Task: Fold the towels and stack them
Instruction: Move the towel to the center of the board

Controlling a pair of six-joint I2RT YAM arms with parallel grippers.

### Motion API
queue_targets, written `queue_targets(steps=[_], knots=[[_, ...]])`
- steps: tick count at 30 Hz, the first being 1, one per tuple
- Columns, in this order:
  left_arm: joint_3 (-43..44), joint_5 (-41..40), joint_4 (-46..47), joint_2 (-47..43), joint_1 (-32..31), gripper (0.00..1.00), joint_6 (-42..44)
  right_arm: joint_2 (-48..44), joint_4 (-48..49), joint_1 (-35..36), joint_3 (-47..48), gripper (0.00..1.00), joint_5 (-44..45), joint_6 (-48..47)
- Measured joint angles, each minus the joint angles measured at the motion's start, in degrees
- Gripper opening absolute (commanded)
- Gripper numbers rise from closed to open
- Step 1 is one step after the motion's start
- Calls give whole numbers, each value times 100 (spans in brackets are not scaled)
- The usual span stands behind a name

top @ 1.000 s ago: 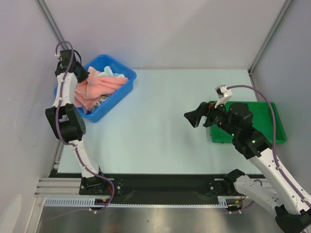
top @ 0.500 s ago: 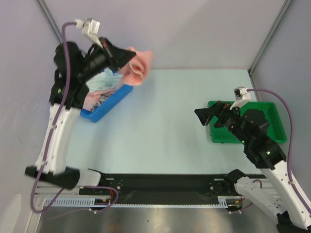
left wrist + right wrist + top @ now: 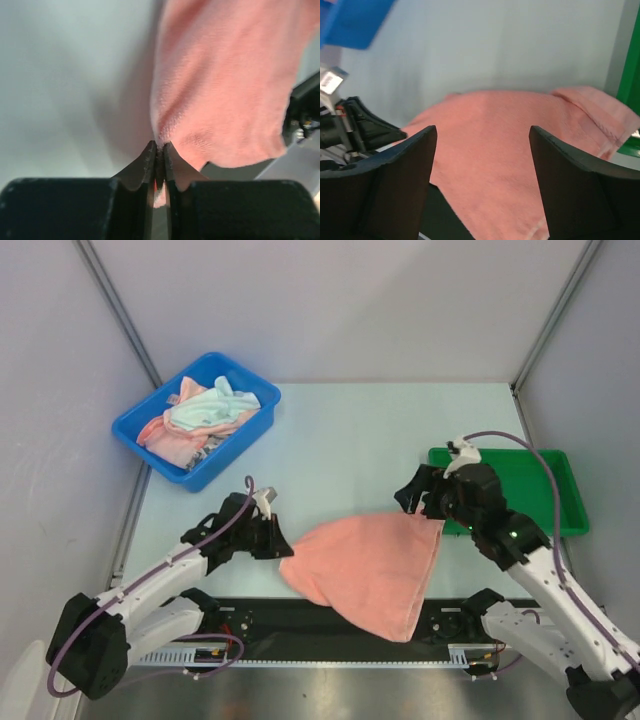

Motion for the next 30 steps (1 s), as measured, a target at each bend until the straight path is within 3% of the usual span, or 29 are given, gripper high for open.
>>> queue_targets(steps=[3, 5, 7, 10, 13, 17, 22, 26, 30], knots=[[-162, -404, -369, -72, -11, 40, -107, 730, 28, 0, -249, 61, 15, 17], [-85, -682, -466, -208, -11, 51, -188, 1226, 46, 0, -304, 53, 61, 22], [118, -984, -636, -299, -11, 57, -291, 1637, 22, -4, -313, 52, 144, 59], [553, -1228, -664, -262, -76, 58, -291, 1849, -55, -11, -339, 52, 428, 188], [1202, -1412, -487, 98, -540, 58, -125, 1687, -201, -122, -431, 48, 743, 249], [2385, -1545, -160, 1351, -1449, 58, 136, 1344, -404, -704, -503, 44, 927, 238], [3294, -1954, -258, 2839, -1611, 58, 190, 1121, -533, -1073, -645, 46, 964, 332], [3314, -2415, -570, 3589, -1596, 59, 173, 1117, -527, -1320, -761, 49, 988, 459], [2855, -2594, -706, 3762, -1596, 56, 120, 1147, -450, -1709, -896, 49, 1073, 472]])
